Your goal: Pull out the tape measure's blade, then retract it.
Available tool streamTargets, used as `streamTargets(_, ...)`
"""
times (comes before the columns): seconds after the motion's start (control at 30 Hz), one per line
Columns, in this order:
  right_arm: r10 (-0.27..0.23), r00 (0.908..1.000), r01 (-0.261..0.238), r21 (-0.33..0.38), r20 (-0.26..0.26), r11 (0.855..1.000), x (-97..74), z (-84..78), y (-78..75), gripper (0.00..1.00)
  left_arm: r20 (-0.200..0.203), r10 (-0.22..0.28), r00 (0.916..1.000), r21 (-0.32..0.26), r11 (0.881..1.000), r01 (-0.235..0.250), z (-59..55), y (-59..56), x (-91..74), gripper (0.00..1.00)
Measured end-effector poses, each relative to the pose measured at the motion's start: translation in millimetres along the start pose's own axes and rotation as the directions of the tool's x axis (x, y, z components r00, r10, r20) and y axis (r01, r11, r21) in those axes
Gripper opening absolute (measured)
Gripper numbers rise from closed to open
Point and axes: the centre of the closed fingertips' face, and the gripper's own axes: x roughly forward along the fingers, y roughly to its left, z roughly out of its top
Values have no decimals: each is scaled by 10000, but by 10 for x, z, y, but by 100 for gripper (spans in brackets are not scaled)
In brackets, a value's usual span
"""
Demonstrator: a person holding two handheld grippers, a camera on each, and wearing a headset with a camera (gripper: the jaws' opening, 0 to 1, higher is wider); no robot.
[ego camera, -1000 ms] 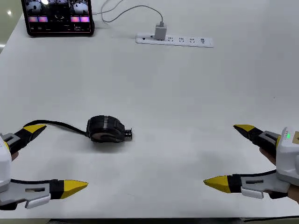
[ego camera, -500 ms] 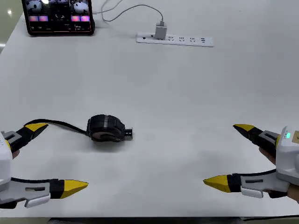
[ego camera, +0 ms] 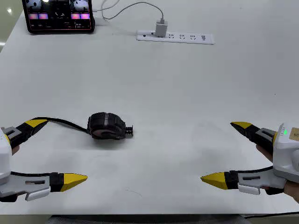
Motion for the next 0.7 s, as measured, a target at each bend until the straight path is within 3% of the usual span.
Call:
streamTargets(0.07,-4,10000,4,15,13,10000,-3,2,-9,99,-86,92,9999,90,9999,-92,-11,9,0,95)
streamTargets(0.1,-16,10000,16,27,24,10000,-6,2,-13,99,-58,423,9991,297,9987,-422,-2,63,-9,94)
streamTargets(0.13,-25,10000,25,26,13,10000,-9,-1,-16,99,135,526,9985,460,9975,-532,33,82,-12,95)
streamTargets(0.2,-36,10000,36,34,19,10000,-13,0,-17,99,-19,277,9996,128,9995,-276,12,47,-17,91)
streamTargets(0.3,-52,10000,52,41,7,10000,-16,-6,-16,99,-9,472,9989,192,9987,-472,14,86,-20,87)
streamTargets(0.43,-42,10000,42,44,5,10000,-13,-9,-13,99,62,346,9994,-39,9994,-346,28,62,-16,94)
streamTargets(0.7,-18,10000,18,59,9,10000,-5,-16,-15,99,28,235,9997,-74,9997,-235,8,38,-16,93)
